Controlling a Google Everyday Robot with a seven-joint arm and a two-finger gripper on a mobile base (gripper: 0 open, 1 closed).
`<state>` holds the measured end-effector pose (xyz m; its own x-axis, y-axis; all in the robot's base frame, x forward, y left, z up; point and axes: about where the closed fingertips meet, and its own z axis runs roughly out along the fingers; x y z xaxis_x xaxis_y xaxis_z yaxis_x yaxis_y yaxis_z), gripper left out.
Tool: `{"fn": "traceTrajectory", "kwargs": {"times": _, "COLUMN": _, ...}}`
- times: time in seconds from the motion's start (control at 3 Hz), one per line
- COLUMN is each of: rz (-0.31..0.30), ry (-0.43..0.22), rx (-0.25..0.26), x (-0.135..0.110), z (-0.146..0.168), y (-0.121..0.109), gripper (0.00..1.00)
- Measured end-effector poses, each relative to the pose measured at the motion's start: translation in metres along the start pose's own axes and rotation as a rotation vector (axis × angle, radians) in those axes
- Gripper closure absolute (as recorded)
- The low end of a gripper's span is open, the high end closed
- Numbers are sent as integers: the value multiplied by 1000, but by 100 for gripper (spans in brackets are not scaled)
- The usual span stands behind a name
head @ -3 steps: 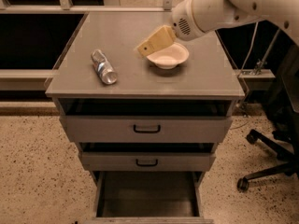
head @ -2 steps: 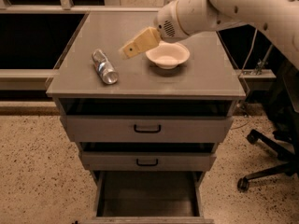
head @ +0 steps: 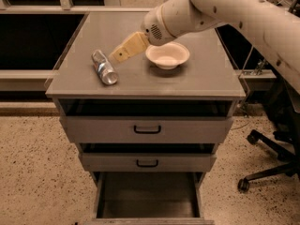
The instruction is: Place redbull can into bottom drawer
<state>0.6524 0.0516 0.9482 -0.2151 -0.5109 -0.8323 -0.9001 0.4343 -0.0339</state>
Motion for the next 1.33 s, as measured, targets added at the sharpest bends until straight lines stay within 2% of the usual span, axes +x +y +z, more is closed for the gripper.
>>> {"fn": "traceTrajectory", "kwargs": {"times": 0.33, "rz": 36, "ry": -13, "rx": 33, "x": 7, "z": 12, "y": -1, "gripper": 0}}
{"fn": "traceTrajectory", "kwargs": {"times": 0.67, "rz": 63, "ry": -25, "rx": 51, "x": 12, "z": 41, "y": 1, "gripper": 0}}
{"fn": "traceTrajectory", "kwargs": {"times": 1.33, "rz": 80, "ry": -22, "rx": 48, "x": 19, "z": 80, "y": 12, "gripper": 0}}
